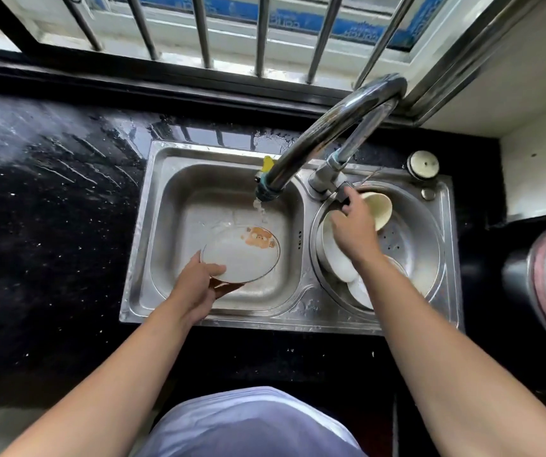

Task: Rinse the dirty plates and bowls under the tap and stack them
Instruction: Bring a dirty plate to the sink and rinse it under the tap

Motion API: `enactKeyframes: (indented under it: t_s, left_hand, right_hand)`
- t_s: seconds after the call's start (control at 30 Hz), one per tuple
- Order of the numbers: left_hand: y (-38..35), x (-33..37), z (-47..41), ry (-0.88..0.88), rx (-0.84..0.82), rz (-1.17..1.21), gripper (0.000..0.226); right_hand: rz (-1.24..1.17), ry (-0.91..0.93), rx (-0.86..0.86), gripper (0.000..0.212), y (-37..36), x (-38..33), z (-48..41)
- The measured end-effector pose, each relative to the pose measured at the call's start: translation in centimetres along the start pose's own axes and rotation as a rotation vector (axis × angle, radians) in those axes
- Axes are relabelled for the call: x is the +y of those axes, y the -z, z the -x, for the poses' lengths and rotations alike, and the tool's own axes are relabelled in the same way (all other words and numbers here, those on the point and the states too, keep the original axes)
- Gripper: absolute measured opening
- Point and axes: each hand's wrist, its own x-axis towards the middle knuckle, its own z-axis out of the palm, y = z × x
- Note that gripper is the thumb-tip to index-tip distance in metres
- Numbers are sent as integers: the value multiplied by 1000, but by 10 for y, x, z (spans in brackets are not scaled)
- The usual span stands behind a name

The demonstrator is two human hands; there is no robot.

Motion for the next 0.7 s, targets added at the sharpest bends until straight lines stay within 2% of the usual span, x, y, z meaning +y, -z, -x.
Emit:
enactKeyframes:
  t_s: [0.07, 0.17, 0.27, 0.33, 0.43, 0.57, 0.63, 0.7]
  left_hand:
    - [-4, 0, 4, 80, -51, 80, 52]
    - [-9, 3, 10, 156, -69, 188, 46]
    - [-13, 10, 14, 185, -71, 273, 27]
    - [-12, 15, 16, 160, -84, 285, 20]
    - [-6, 23, 13, 108, -98, 225, 34]
    - [-3, 27, 11, 89, -161, -4, 61]
    - [-6, 22, 11, 59, -89, -131, 56]
    - [-12, 15, 14, 63, -42, -176, 44]
  right_hand:
    - [101, 116, -175, 67, -17, -4, 23]
    - [254, 322, -478, 73, -41, -5, 59]
    - [378, 554, -465, 46, -61, -6, 74]
    - [395, 590, -415, 23, -66, -12, 73]
    - [308, 486, -431, 7, -69, -17, 71]
    - [119, 324, -386, 17, -73, -15, 73]
    - [-92, 180, -336, 10, -78, -14, 73]
    - [-395, -52, -304, 15, -86, -12, 74]
